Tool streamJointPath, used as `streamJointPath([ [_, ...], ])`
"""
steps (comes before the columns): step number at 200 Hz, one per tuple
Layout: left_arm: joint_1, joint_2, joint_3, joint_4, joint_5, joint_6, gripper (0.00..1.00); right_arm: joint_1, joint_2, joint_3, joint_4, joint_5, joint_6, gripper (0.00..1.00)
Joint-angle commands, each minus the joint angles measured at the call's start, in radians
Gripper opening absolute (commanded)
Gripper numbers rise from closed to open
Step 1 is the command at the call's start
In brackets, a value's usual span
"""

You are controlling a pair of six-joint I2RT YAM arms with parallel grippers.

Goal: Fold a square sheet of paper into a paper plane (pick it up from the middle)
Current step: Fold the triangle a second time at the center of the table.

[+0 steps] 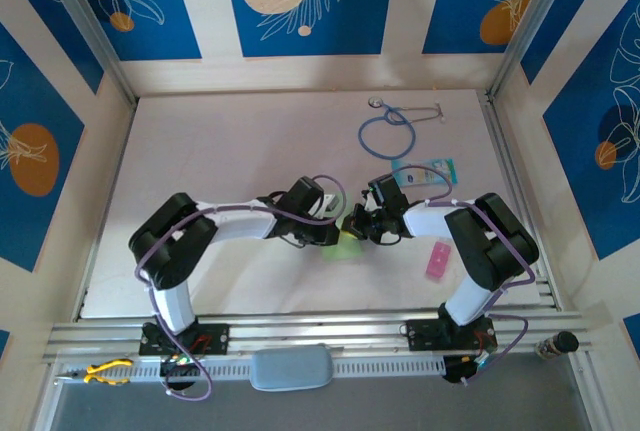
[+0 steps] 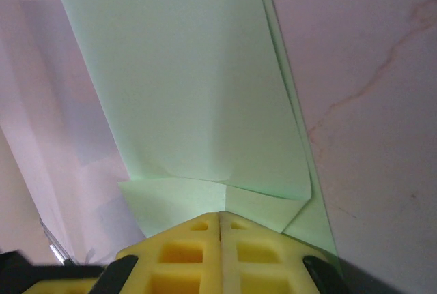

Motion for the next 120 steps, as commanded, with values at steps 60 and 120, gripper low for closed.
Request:
streamJointPath([
  [60,0.005,0.021,-0.168,0.090,-0.027,-0.049,0.01,-0.010,-0.060,0.035,-0.105,-0.004,-0.077,0.00],
  [120,0.005,0.023,-0.175,0.107,-0.042,-0.060,0.00,0.048,-0.065,-0.021,-0.005,-0.069,-0.071,0.00],
])
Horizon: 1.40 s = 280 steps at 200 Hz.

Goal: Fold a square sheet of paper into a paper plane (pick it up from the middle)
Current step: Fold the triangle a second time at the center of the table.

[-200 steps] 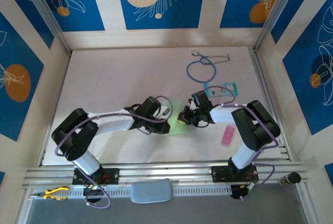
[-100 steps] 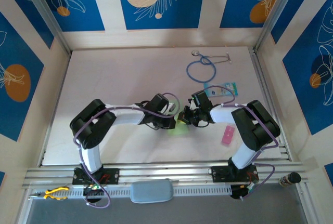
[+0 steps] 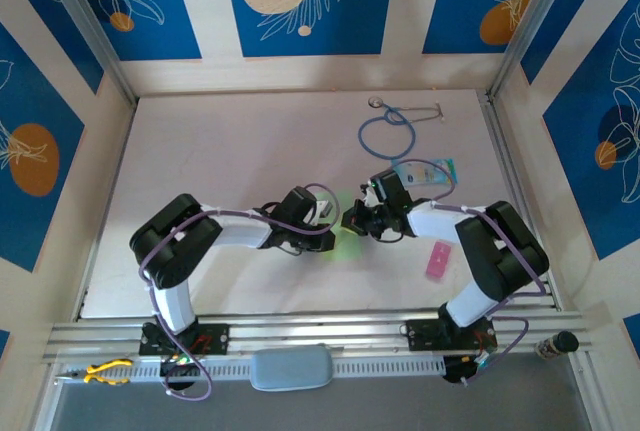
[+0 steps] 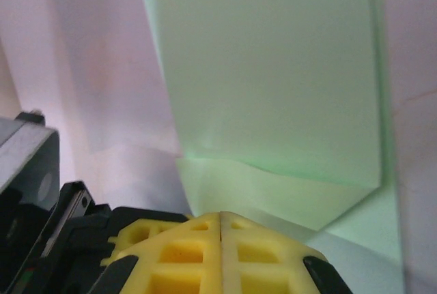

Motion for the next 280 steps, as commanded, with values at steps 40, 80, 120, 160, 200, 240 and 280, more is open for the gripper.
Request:
streamJointPath([
  [40,-0.001,0.019,-0.037,-0.107,-0.055,0.008,0.00,0.003,0.107,-0.033,0.011,-0.002,-0.042,0.00],
  [80,0.000,0.016,-0.045,-0.116,-0.066,0.014,0.00,-0.042,0.104,0.005,-0.069,0.063,-0.117,0.00],
  [120,0.000,0.014,-0.052,-0.109,-0.060,0.012,0.00,-0.140,0.104,-0.017,0.003,0.017,-0.106,0.00],
  [160,0.000,0.010,-0.056,-0.110,-0.061,0.014,0.00,-0.184,0.066,-0.010,0.010,-0.008,-0.085,0.00],
  [200,0.000,0.002,-0.050,-0.103,-0.065,0.013,0.00,-0.133,-0.022,-0.010,-0.013,-0.010,-0.082,0.00],
  [240,0.000,-0.002,-0.040,-0.111,-0.068,0.016,0.00,-0.086,0.011,-0.009,0.003,-0.031,-0.084,0.00],
  [280,0.000,-0.009,-0.034,-0.111,-0.060,0.020,0.00,-0.093,0.086,0.019,-0.056,0.046,-0.089,0.00],
])
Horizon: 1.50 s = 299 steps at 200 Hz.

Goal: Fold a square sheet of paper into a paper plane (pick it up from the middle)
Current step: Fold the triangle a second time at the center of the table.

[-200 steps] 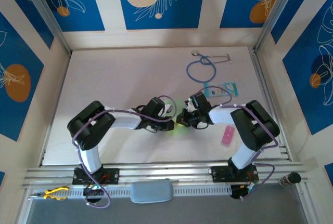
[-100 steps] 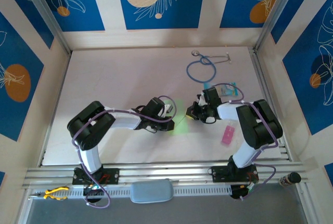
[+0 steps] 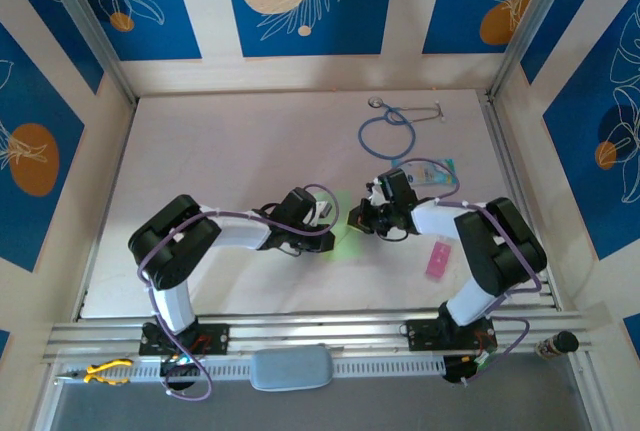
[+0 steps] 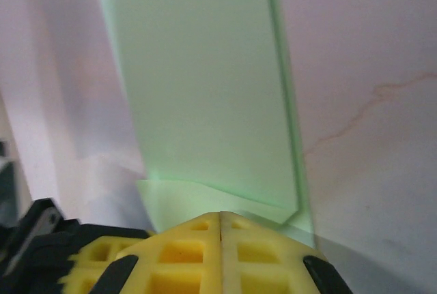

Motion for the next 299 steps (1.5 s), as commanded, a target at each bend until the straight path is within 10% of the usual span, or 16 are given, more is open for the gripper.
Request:
streamJointPath([
  [1,0.000,0.002,-0.023,-0.119,-0.044,0.017,0.00,-0.015,0.043,0.019,-0.051,0.053,-0.007,0.00],
  [150,-0.002,0.095,0.199,-0.136,0.070,-0.007,0.04,-0.027,0.090,0.010,-0.052,0.031,0.005,0.00],
  [299,-0.009,-0.046,-0.028,-0.215,0.031,0.015,0.07,-0.024,0.092,0.019,-0.088,0.046,-0.007,0.00],
])
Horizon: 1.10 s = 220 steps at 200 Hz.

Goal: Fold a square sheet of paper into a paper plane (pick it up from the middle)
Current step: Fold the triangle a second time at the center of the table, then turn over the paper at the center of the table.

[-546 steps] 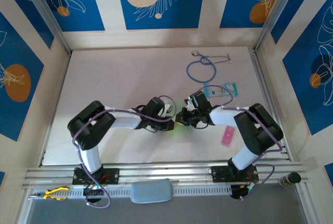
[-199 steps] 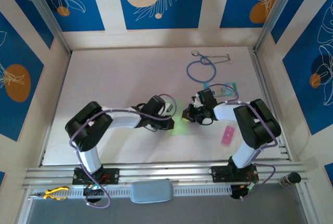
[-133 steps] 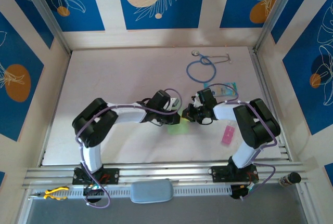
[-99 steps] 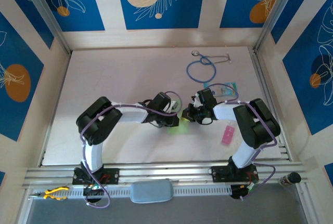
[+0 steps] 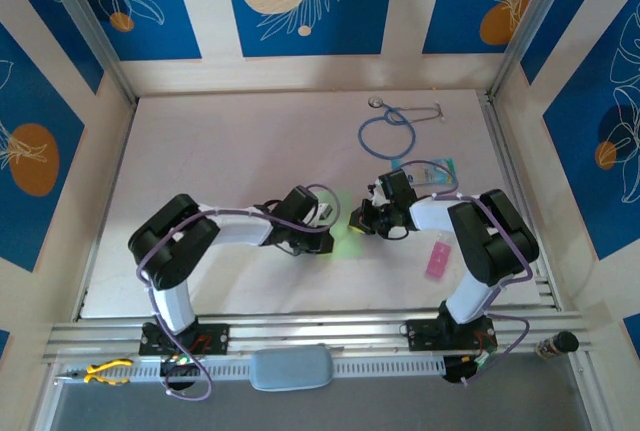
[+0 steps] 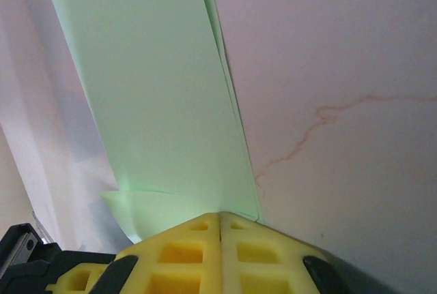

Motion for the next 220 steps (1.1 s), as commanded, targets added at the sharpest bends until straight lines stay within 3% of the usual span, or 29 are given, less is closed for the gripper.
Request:
streamJointPath([
  [1,-0.008,-0.035,-0.064,-0.074,-0.004,0.006,0.06,0.006,0.036,0.001,-0.082,0.071,-0.009,0.00],
  [59,0.011,-0.103,0.035,-0.091,-0.041,0.047,0.08,0.028,0.021,0.039,-0.106,0.059,-0.025,0.00],
  [98,0.057,-0.013,0.123,-0.121,-0.042,0.097,0.08,0.029,0.014,0.063,-0.134,0.063,-0.033,0.00],
  [146,0.068,0.064,0.105,-0.083,-0.029,0.094,0.05,0.028,-0.056,0.075,-0.163,0.058,-0.073,0.00],
  [176,0.071,0.068,0.081,-0.074,-0.041,0.090,0.04,0.037,-0.144,0.082,-0.237,0.034,-0.076,0.14],
  [220,0.070,0.055,0.055,-0.030,-0.027,0.063,0.04,0.080,-0.252,0.070,-0.462,0.123,-0.021,0.31],
])
